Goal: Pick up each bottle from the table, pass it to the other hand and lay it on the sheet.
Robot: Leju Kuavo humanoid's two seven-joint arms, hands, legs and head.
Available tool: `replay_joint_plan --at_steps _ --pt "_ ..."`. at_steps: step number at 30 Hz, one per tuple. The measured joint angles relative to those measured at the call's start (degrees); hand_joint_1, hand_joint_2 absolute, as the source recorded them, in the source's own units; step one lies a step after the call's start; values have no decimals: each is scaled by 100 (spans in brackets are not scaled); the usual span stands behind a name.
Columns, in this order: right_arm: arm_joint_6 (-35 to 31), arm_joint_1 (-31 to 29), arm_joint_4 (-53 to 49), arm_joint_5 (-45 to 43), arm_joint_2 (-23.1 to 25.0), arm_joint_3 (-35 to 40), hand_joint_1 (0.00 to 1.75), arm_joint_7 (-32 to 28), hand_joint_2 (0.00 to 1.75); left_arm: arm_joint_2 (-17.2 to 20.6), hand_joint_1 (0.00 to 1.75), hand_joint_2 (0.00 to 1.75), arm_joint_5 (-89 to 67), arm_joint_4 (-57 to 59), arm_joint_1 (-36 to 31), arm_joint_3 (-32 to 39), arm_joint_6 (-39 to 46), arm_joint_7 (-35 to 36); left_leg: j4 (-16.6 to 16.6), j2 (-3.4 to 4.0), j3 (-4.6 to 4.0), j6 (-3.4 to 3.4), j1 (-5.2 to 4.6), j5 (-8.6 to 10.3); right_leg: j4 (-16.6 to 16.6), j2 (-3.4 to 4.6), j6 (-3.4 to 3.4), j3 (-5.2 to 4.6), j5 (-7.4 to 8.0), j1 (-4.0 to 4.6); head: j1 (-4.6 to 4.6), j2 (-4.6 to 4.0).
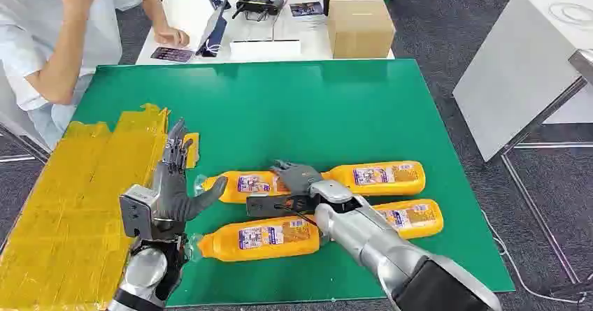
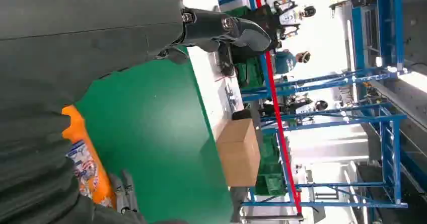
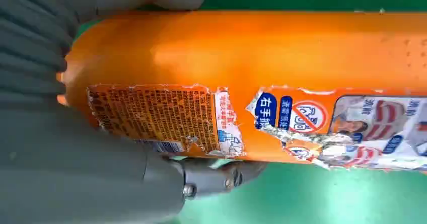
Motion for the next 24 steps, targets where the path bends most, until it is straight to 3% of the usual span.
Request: replay_joint_plan --at_steps 2,8,18,24 --pt "-39 0 15 18 9 0 175 18 175 0 0 175 0 0 0 -2 0 0 0 0 0 0 0 0 0 0 0 0 0 0 2 0" --pt "-311 5 61 37 35 0 175 37 175 0 0 175 0 0 -1 -4 2 -2 0 0 0 0 0 0 0 0 0 1 0 0 0 0" --pt "-1684 287 -203 -111 50 -297 175 -369 175 0 0 175 -31 -61 48 -4 20 2 0 0 -4 0 0 0 0 -1 0 -1 0 0 2 0" --pt "-2751 881 -1223 -376 -22 -869 175 -867 175 2 0 175 -114 -201 208 -4 72 24 0 0 -6 0 0 -1 -1 -1 0 -4 0 0 0 0"
